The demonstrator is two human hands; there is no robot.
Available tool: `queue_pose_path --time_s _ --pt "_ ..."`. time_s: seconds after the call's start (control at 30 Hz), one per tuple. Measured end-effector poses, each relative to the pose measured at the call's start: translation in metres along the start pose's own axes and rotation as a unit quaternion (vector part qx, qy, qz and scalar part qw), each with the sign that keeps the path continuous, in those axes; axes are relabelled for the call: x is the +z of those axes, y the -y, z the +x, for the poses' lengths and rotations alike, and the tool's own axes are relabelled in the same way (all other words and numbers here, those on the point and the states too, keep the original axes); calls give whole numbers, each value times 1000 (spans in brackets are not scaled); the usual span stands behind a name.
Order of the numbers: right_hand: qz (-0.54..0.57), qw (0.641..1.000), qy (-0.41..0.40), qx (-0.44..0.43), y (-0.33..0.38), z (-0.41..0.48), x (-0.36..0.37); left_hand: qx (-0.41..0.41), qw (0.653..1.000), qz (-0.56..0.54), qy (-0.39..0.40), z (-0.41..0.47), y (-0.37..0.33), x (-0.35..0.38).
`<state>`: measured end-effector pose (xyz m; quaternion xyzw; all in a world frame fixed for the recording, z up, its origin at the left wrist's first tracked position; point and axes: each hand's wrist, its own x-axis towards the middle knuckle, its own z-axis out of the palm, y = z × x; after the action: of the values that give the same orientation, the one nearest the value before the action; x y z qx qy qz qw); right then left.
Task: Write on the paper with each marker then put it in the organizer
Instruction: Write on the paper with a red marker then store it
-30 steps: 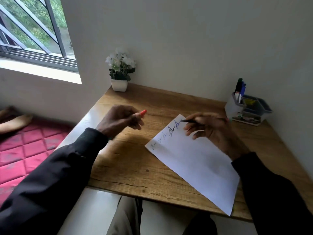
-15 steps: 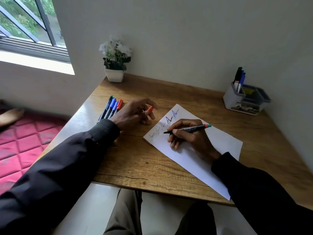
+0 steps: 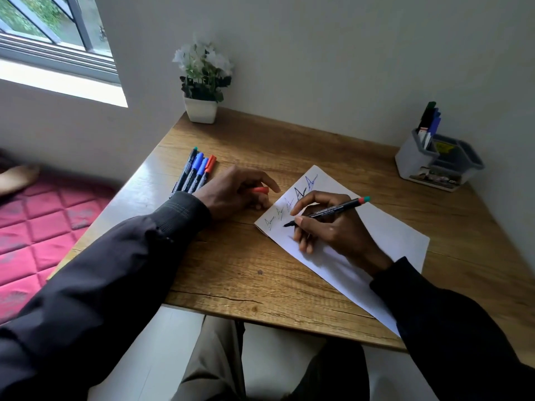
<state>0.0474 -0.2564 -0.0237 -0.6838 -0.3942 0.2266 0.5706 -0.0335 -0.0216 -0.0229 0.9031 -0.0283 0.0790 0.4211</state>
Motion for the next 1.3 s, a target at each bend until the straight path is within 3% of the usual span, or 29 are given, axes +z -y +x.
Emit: queue_pose_path --time_s 0.37,1.3 --pt "-16 1000 -3 -11 -1 -6 9 -29 995 62 75 -3 0 0" --pt "-63 998 -25 -3 2 -10 17 -39 992 74 93 -1 1 -1"
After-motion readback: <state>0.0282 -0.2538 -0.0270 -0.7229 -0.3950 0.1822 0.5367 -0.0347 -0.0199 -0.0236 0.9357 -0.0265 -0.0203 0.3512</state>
